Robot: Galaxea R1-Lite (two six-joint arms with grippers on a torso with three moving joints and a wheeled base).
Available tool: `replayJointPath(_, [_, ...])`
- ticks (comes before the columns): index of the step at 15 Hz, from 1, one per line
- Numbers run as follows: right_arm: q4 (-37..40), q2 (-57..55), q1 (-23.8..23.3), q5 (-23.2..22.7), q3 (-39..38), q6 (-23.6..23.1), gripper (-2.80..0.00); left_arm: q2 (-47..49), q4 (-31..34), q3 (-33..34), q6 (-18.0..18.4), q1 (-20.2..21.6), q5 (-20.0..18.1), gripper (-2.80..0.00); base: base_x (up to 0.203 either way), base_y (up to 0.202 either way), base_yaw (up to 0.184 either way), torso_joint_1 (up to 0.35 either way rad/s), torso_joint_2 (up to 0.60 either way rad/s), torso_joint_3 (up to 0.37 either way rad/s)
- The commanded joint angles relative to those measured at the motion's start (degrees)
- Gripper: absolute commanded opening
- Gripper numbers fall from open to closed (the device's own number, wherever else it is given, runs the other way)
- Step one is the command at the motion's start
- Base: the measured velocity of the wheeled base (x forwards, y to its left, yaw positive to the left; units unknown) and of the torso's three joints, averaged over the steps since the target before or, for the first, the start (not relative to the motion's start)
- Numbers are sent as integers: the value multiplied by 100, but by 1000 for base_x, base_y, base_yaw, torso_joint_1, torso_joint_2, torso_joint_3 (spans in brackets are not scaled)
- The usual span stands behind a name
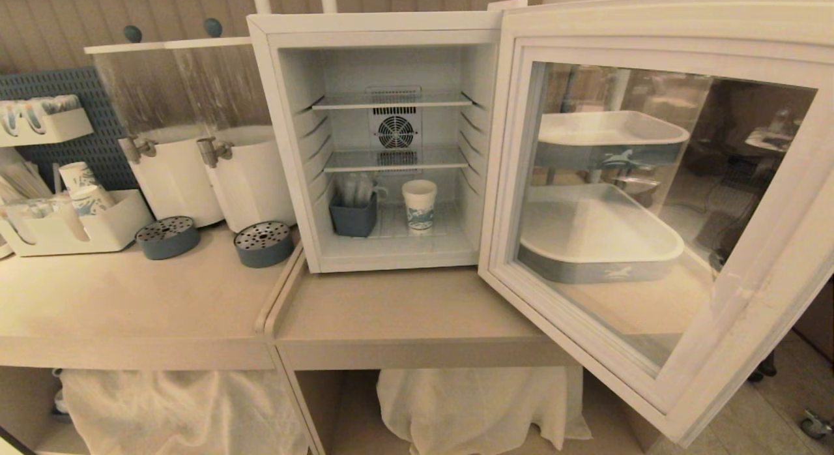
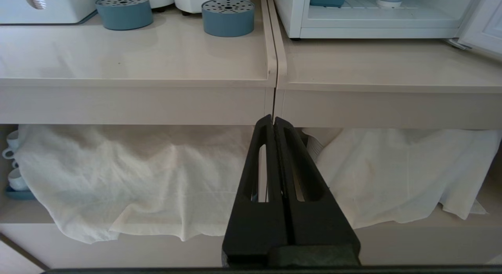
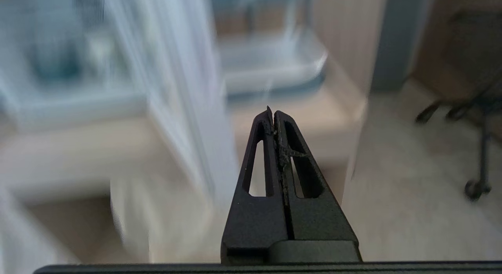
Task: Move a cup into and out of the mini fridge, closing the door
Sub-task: Close the freezer door
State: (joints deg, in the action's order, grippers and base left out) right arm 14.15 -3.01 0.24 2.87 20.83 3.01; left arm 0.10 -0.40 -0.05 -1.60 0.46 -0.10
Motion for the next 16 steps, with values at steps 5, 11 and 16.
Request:
replayJointPath(5, [-1439, -4975, -248, 1067, 2234, 390, -280, 8, -4, 5, -7, 5, 1, -280, 0, 0, 0, 0, 0, 0])
replayJointPath(11, [-1825, -8345, -2470, -3029, 4514, 885, -280, 4, -4, -2, -2, 6, 1, -280, 0, 0, 0, 0, 0, 0])
replayJointPath(16, [281, -9323, -4434, -9007, 6358, 1282, -280, 0, -4, 5, -7, 5, 1, -280, 0, 0, 0, 0, 0, 0])
